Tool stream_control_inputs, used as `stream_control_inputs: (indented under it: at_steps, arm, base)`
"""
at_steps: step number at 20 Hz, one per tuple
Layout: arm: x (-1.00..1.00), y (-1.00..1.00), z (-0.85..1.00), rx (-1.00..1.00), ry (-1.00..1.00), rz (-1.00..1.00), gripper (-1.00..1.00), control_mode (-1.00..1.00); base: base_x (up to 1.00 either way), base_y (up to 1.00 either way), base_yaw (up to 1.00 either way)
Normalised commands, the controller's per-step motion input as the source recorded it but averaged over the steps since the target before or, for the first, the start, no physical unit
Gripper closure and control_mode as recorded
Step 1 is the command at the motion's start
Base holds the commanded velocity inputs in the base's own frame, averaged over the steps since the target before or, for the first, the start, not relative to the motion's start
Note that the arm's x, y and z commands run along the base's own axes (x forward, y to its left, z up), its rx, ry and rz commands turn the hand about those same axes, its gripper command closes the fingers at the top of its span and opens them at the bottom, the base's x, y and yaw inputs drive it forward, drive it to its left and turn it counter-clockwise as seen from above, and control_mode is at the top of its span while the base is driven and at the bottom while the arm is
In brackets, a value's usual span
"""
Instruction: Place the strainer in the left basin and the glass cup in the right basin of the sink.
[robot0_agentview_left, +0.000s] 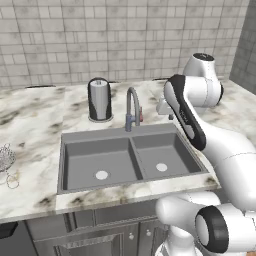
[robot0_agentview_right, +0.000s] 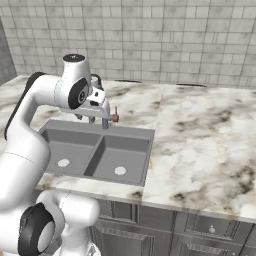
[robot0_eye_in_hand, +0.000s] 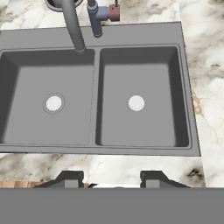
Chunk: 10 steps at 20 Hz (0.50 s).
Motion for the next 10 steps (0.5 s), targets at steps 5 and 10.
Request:
stream_control_inputs:
  at_steps: [5,10]
  arm:
    - [0.00,0.00,0.00,0.00,0.00,0.00,-1.00,1.00]
    - [0.00,0.00,0.00,0.00,0.00,0.00,-1.00,1.00]
  base:
    - [0.00,0.00,0.00]
    - [-0.06,0.00,0.00]
